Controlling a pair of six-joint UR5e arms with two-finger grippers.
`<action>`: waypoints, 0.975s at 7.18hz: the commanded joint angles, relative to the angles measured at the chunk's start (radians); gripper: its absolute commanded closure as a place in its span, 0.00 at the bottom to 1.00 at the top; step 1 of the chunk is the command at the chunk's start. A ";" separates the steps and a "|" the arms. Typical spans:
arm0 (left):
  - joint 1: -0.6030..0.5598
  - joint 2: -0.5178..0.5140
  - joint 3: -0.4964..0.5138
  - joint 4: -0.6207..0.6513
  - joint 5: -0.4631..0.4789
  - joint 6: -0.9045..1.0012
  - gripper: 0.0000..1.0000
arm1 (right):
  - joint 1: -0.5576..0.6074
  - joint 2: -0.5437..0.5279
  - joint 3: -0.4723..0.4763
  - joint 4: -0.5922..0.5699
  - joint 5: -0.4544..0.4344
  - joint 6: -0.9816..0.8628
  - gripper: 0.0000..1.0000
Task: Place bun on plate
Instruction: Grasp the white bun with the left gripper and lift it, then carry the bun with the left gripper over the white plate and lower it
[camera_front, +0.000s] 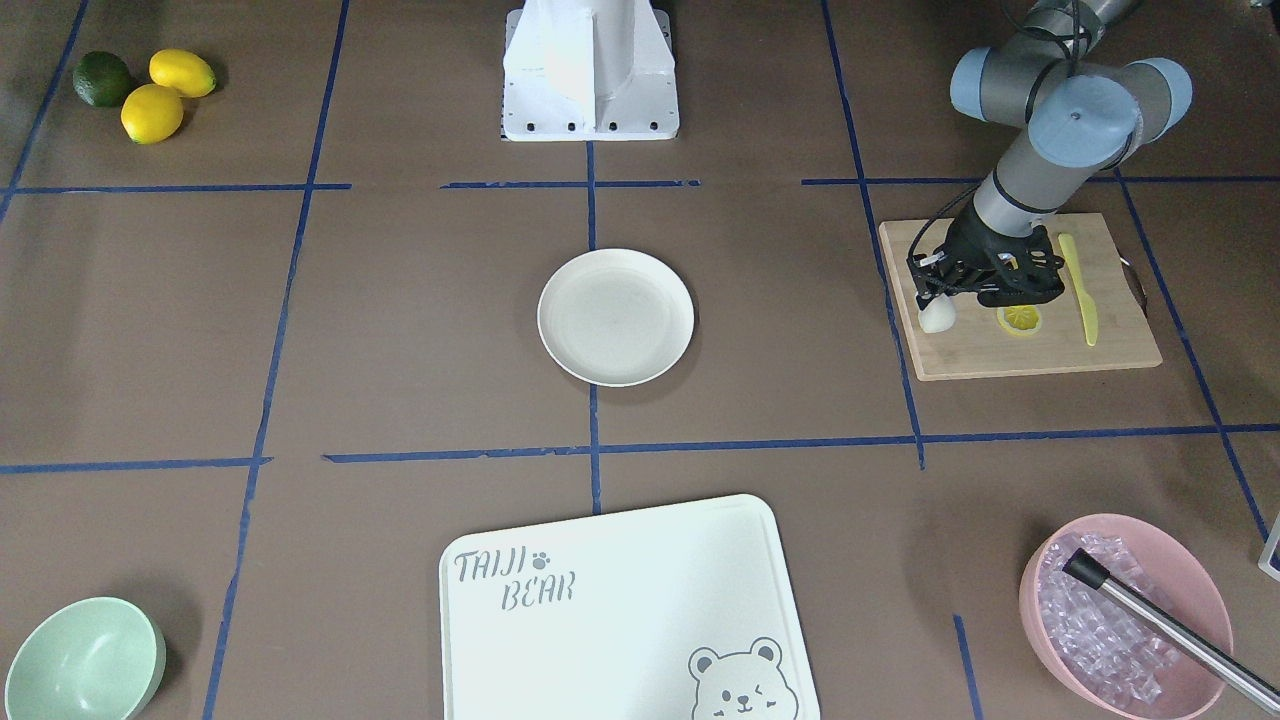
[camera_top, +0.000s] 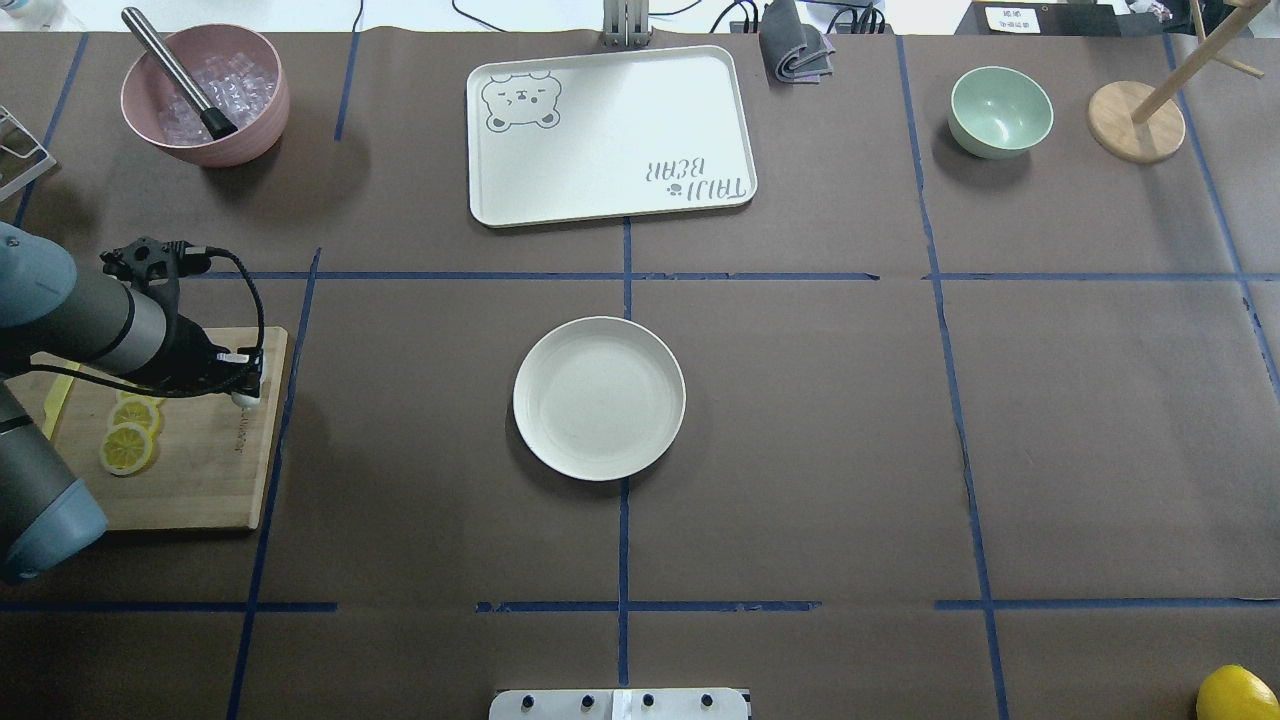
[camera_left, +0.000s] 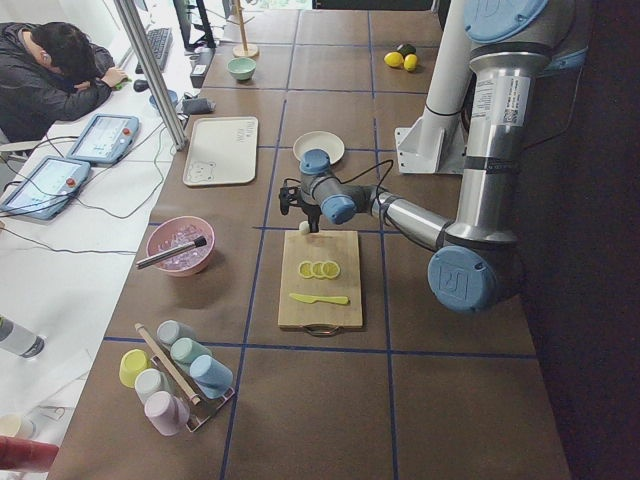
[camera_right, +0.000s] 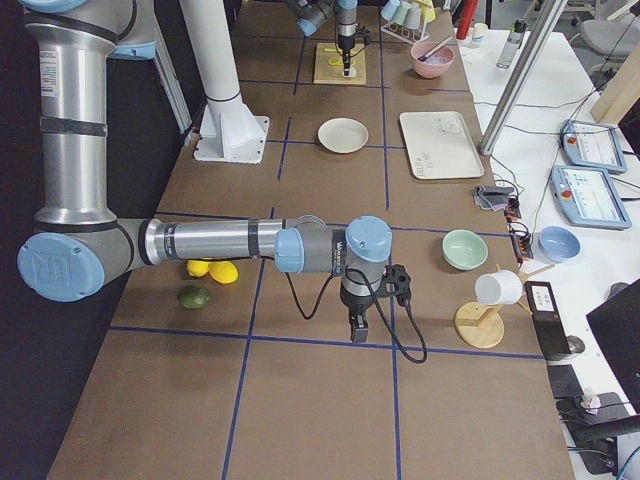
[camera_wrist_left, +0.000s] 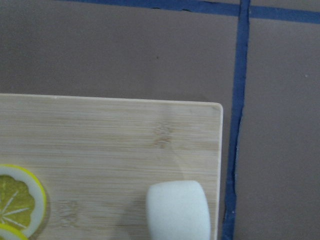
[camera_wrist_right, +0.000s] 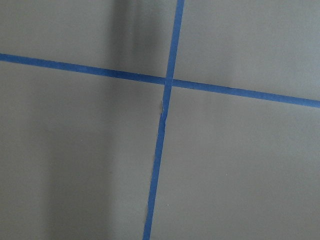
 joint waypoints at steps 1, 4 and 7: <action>0.035 -0.125 -0.010 0.012 0.033 -0.235 0.83 | 0.001 0.000 0.000 -0.001 0.000 0.000 0.00; 0.276 -0.442 0.010 0.335 0.303 -0.559 0.83 | 0.001 -0.002 0.000 0.001 -0.001 0.000 0.00; 0.310 -0.612 0.120 0.374 0.320 -0.673 0.81 | 0.001 -0.009 0.005 0.001 0.000 0.000 0.00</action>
